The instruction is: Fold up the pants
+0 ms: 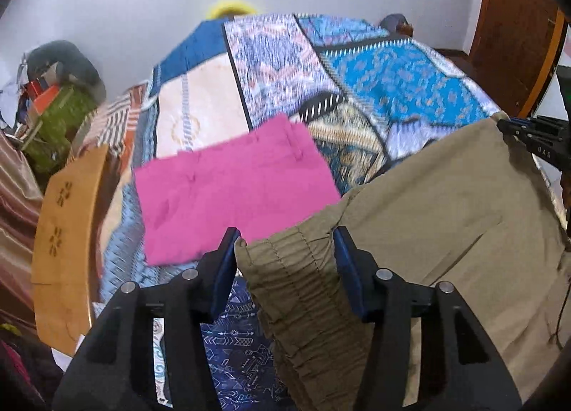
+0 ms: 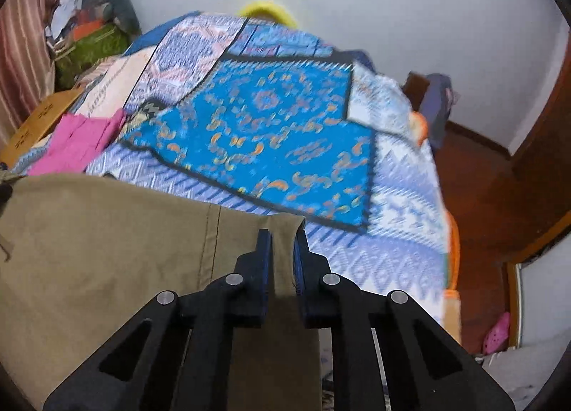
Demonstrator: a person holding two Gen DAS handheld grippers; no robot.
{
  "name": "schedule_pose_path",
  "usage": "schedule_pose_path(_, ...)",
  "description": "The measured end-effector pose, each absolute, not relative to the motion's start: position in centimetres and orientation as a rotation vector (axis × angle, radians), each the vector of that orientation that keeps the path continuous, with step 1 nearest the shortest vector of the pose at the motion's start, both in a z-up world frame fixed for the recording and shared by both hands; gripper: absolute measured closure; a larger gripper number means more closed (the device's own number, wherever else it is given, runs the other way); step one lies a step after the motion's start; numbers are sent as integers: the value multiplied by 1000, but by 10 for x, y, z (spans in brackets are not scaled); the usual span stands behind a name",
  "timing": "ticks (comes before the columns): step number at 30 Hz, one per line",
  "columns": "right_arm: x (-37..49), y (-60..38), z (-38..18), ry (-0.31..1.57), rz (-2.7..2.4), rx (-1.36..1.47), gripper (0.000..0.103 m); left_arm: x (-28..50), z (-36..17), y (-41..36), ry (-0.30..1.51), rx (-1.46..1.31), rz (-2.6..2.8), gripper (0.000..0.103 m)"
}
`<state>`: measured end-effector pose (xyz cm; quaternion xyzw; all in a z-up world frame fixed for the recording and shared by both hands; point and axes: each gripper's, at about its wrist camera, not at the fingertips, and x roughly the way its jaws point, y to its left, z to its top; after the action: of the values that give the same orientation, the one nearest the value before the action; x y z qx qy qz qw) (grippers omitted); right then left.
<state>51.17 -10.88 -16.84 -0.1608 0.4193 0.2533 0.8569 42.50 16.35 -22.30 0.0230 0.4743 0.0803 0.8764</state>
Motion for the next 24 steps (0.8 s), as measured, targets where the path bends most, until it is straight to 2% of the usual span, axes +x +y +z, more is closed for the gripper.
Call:
schedule_pose_path(10,507,-136,-65,695,453,-269,93,419,-137,138,800,88,155,50)
schedule_pose_path(14,478,-161,-29,632,475,-196,93,399,-124,132,772,79,130,50)
schedule_pose_path(24,379,-210,-22,605,553,-91,93,319,-121,120,756,57,67,50)
